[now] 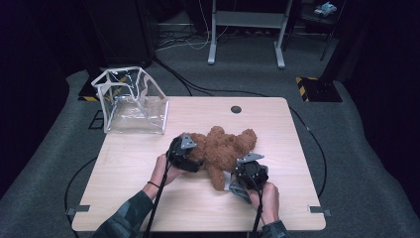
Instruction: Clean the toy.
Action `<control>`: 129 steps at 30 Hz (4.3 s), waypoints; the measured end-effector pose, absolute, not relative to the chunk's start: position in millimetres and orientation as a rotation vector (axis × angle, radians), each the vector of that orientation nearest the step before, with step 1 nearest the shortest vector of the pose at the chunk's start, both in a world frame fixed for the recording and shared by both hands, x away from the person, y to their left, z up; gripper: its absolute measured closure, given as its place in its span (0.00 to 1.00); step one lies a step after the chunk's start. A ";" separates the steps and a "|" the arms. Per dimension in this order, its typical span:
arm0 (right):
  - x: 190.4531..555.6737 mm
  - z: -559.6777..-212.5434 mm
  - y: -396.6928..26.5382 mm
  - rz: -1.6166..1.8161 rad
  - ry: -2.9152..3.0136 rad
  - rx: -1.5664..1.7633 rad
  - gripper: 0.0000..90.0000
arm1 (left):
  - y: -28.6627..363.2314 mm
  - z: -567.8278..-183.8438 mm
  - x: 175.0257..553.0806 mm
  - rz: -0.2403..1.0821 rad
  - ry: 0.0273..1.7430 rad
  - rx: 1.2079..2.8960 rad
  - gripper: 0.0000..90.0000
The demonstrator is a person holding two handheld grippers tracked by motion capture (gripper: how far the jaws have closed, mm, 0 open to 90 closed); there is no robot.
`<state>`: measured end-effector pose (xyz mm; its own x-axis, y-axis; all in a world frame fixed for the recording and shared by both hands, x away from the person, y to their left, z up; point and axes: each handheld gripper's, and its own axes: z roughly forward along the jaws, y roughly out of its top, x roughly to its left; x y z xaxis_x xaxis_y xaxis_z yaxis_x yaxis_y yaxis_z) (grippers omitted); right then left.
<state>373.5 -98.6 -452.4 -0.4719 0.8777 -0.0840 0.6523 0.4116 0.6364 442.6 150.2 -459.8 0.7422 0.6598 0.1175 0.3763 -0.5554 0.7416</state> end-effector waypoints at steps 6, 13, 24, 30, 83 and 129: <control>379.6 -465.5 -105.1 0.731 2.251 1.360 0.82 | 155.8 -454.4 444.5 0.570 0.814 2.169 0.05; 380.1 -473.2 -111.1 0.740 2.269 1.383 0.82 | 160.9 -471.9 455.2 0.479 0.861 2.238 0.03; 376.1 -446.4 -107.9 0.819 2.249 1.360 0.81 | 166.8 -448.0 449.6 0.549 0.788 2.083 0.12; 382.8 -467.6 -112.1 0.811 2.284 1.402 0.81 | 156.4 -448.4 461.6 0.516 0.750 2.146 0.16; 389.0 -424.7 -70.4 0.919 2.248 1.177 0.83 | 154.5 -466.0 459.2 0.529 0.744 2.240 0.17; 377.8 -442.3 -55.7 0.939 2.377 1.255 0.83 | 150.0 -465.6 457.2 0.532 0.809 2.247 0.17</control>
